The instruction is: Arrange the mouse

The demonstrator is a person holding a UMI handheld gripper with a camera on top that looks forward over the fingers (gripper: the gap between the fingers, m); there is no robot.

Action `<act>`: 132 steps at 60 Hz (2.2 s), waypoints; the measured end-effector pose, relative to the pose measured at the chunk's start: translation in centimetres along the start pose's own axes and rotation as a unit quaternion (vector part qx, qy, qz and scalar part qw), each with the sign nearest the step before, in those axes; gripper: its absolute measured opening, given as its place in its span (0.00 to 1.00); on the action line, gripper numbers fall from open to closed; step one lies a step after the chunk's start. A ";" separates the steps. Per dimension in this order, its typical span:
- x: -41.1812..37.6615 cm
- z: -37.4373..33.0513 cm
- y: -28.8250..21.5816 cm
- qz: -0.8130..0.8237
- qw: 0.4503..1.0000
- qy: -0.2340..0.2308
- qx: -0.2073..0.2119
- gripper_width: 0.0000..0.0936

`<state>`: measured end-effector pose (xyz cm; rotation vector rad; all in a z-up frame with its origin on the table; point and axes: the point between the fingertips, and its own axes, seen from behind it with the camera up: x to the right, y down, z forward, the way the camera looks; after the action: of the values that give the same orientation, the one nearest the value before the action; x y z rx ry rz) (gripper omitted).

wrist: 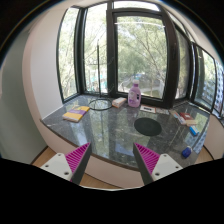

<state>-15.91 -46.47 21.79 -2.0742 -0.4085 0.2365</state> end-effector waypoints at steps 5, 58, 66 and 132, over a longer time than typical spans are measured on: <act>1.3 0.1 1.4 0.011 1.000 0.012 -0.014 0.91; 46.1 12.3 17.8 0.133 0.970 0.187 -0.075 0.91; 47.7 14.9 17.2 0.146 0.970 0.177 -0.077 0.90; 52.6 15.6 -13.1 0.115 0.930 0.327 0.123 0.39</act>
<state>25.09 -7.91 24.96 -1.8166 0.2612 -0.2595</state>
